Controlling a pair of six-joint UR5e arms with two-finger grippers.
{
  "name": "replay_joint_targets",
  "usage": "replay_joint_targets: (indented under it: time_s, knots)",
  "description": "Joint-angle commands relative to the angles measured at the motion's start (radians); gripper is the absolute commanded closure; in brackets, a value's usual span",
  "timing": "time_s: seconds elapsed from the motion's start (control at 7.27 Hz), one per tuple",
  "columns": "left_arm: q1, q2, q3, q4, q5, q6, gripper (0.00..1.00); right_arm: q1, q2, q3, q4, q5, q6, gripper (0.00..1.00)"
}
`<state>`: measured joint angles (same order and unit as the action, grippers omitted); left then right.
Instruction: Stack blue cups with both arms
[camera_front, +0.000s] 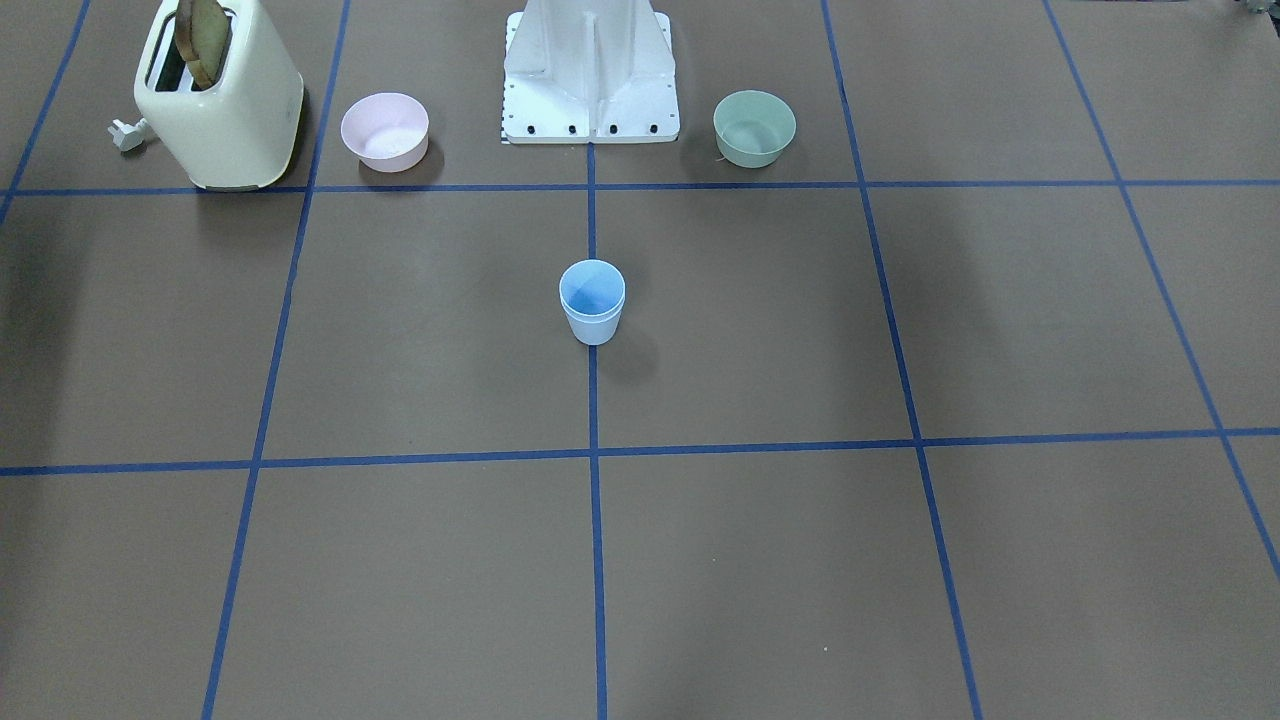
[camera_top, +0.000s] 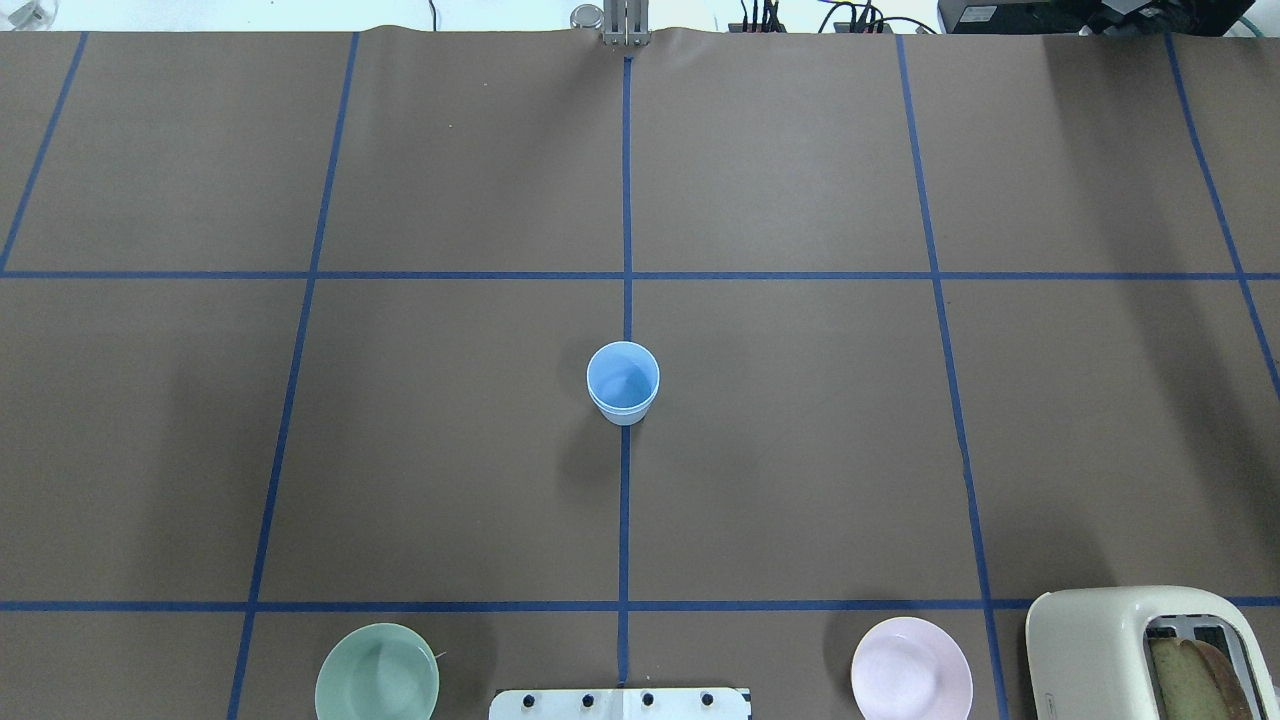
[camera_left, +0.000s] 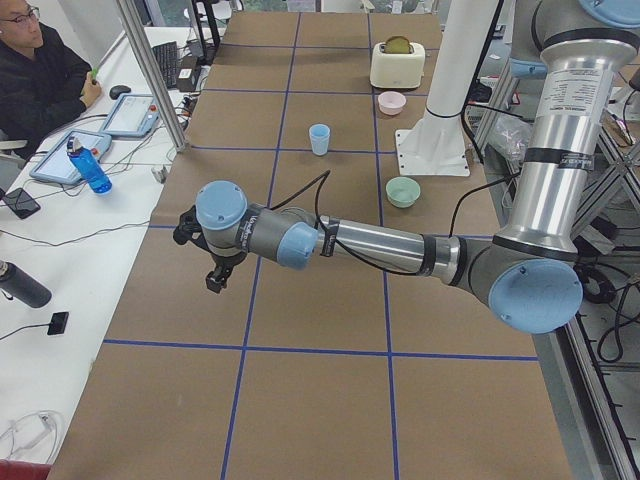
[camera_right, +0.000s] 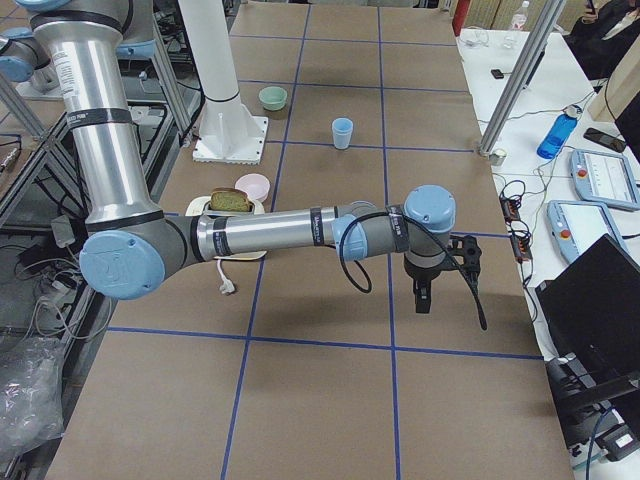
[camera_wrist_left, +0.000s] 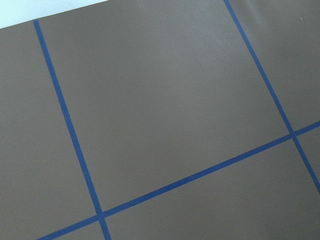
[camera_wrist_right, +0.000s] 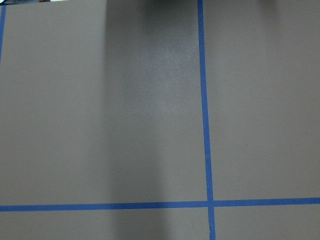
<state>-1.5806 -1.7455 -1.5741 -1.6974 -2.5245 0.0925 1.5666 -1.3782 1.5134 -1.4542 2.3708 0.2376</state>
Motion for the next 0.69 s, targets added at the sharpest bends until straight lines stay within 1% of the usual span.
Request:
replay_joint_targets:
  time_s: [0.0,0.14,0.28,0.55]
  knots:
    - [-0.054,-0.017,0.026,0.067,0.013,-0.002,0.02,0.0,-0.013,-0.009,0.005,0.005,0.0,0.0]
    - [-0.068,-0.017,0.045,0.071,0.027,-0.005,0.02,0.0,-0.013,-0.004,0.005,0.007,0.002,0.0]
    - [-0.071,-0.019,0.042,0.071,0.07,-0.008,0.02,0.0,-0.012,-0.005,0.006,0.005,0.0,0.0]
    - [-0.075,-0.019,0.042,0.071,0.075,-0.008,0.02,0.0,-0.013,0.001,0.006,0.007,0.002,0.0]
